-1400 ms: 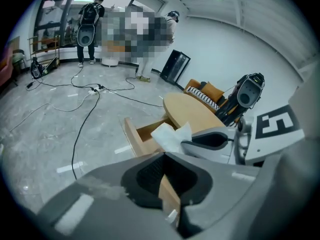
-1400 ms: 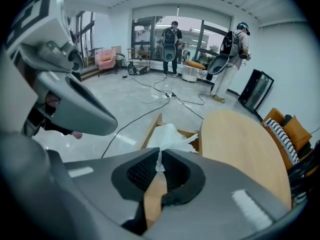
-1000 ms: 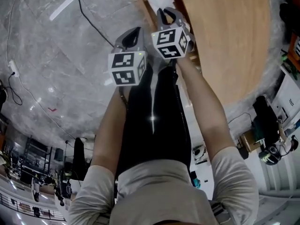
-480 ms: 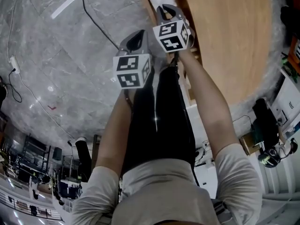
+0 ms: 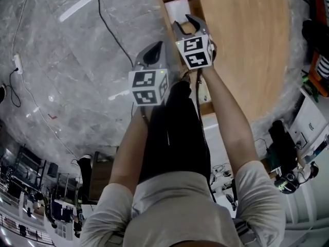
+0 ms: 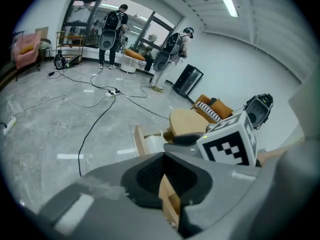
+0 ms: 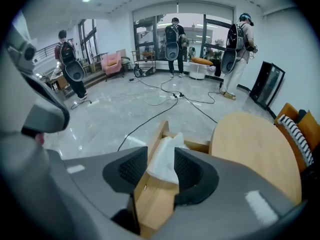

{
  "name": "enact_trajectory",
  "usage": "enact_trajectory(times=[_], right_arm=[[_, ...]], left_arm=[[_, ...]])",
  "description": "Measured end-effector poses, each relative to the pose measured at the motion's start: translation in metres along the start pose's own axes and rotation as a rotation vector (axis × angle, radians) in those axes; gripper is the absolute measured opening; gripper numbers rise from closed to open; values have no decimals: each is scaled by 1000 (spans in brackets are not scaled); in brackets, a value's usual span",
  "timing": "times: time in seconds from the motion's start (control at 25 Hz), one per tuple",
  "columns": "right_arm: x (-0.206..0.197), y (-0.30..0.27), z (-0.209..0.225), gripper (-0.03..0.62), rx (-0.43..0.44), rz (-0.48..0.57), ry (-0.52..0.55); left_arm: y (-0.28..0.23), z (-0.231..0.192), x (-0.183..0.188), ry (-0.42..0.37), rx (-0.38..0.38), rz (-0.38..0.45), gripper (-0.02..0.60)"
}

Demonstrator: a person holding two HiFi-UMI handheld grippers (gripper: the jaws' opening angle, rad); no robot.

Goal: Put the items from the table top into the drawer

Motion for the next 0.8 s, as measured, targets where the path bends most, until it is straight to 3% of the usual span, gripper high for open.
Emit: enact_trajectory(times=[0.16,0.44,0.8], right_arm=[[22,64,-15,163,16,116,-16],[81,179,-23,8,-28,334,-46],[134,316,-52,6,-80,561,-10]], left_arm=[[28,17,7,26,32,22,20],[90,72,48,20,30,132,20],[190,126,101,-70,62,315,20]])
Point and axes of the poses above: the fingertips, and each gripper's own axes: y backward along the fingers, z to its right, x out of its top, the point moved 6 cm from there along y, backward along the fingers, and after that the axes turned 8 degrees about x, right-handed, at the moved point
